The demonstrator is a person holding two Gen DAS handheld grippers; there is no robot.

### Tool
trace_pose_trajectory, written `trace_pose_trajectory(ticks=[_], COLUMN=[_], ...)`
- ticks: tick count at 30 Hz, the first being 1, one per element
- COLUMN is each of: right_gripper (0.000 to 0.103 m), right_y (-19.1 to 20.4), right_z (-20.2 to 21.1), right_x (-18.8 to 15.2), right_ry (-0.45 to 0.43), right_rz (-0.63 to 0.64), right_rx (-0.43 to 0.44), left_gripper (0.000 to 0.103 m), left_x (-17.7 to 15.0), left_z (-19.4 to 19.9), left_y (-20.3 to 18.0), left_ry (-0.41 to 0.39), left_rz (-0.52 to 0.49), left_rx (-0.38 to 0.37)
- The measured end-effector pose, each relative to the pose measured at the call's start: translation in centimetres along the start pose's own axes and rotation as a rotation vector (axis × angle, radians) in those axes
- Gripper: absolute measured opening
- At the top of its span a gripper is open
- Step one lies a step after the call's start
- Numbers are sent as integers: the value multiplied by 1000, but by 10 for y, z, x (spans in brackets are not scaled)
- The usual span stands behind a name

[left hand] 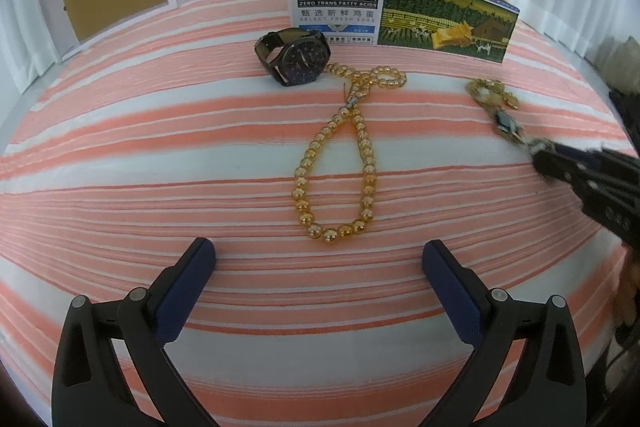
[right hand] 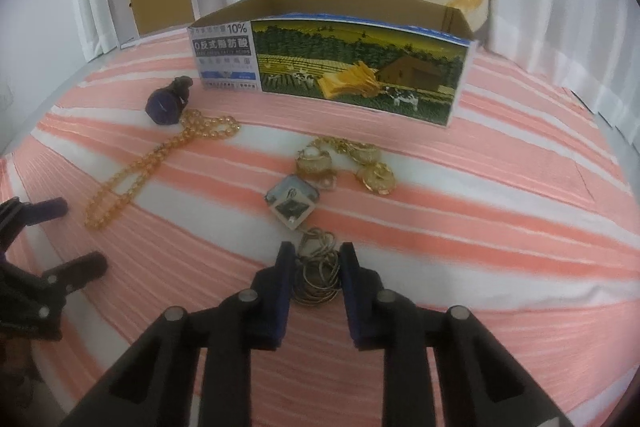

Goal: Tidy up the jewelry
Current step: 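Close the left tool on the amber bead necklace while the right tool grips the coiled gold chain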

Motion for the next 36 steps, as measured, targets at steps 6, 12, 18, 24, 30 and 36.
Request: trace_pose_trajectory(ticks=[6, 12, 18, 24, 30, 36], right_gripper=[23, 23, 23, 22, 20, 19], right_y=[-12, -29, -29, -30, -37, -42], right_z=[22, 31, 27, 26, 37, 53], right_x=[-24, -33, -30, -28, -34, -43], right_ry=[0, -10, -33, -47, -68, -79], right_rz=[11, -14, -11, -21, -67, -70], right_rx=[-20, -34, -39, -37, 21, 36], left_gripper=[102, 102, 102, 81, 22, 6], left_x=[0, 8, 55, 89, 90, 68], left_z=[0, 0, -2, -43, -46, -28], left_y=[0, -2, -1, -7, -19, -21], left_ry=[2, 18, -23, 9, -8, -20], left_rz=[0, 1, -4, -19, -103, -113], left_rx=[0, -50, -114, -111, -70, -94])
Point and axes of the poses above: each gripper's, at about its wrist camera, not at the fingertips, and z roughly against the way its jaws point, y to its left, x to its top, the point moved 8 cm from there along -z, roughly the way its jaws point, and after that the axes turned 9 degrees about -z, right-handed, at the moved point
